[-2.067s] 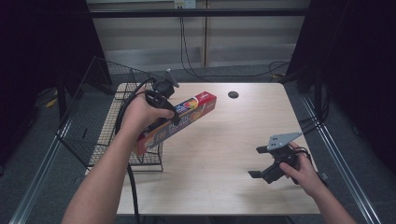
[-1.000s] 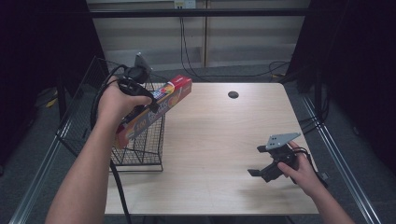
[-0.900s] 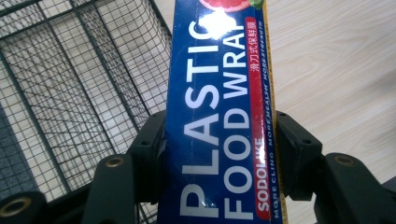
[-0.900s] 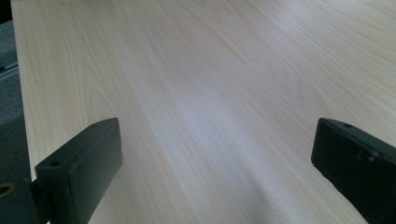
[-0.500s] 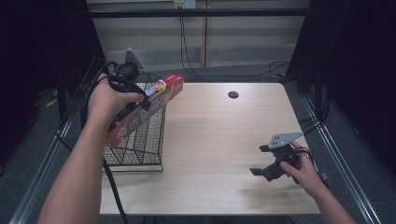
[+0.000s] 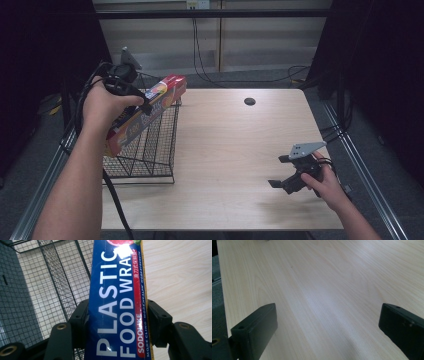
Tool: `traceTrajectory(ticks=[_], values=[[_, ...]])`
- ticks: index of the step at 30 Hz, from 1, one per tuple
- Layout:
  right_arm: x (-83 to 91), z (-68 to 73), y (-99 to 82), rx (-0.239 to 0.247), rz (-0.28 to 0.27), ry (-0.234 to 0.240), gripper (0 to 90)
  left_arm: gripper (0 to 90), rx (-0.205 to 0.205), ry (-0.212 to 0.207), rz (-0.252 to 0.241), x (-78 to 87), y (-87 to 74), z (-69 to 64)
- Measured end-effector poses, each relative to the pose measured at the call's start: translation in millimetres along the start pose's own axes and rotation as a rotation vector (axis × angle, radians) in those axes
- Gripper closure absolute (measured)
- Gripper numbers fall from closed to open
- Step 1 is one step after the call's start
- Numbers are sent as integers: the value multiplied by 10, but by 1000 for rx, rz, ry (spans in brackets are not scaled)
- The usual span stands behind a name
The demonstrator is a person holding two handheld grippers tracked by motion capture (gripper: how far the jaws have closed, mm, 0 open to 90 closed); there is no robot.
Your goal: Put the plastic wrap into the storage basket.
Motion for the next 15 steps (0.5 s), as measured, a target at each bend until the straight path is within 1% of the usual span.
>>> traceTrajectory(ticks=[2,4,6,7,9,10,13,15], values=[[6,-5,-2,-5,0,-2,19,446,19,13,-15,15,-5,27],[9,-10,-4,-3,-5,-2,19,446,29,15,-17,32,-15,69],[18,-9,-5,-8,-6,-2,19,446,50,17,-16,37,-25,90],[19,-10,-5,-8,-8,-2,19,446,53,24,-12,38,-33,115],[22,-9,-6,-8,-9,-3,19,446,73,36,-10,37,-45,150],[24,-10,-7,-7,-10,-4,19,446,85,35,-13,36,-51,165],[29,-12,-10,-9,-10,0,19,447,103,54,-29,49,-68,220],[32,-14,-10,-13,-11,3,19,446,128,48,-38,63,-81,260]])
Point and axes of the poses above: each handheld gripper's, and its own axes: x roughly backward along the jaws, y roughly out of its top, z roughly to its left, the point moved 3 cm from there along -x, roughly forward along the jaws, and after that the axes turned 6 degrees about z, right-handed, at the moved point
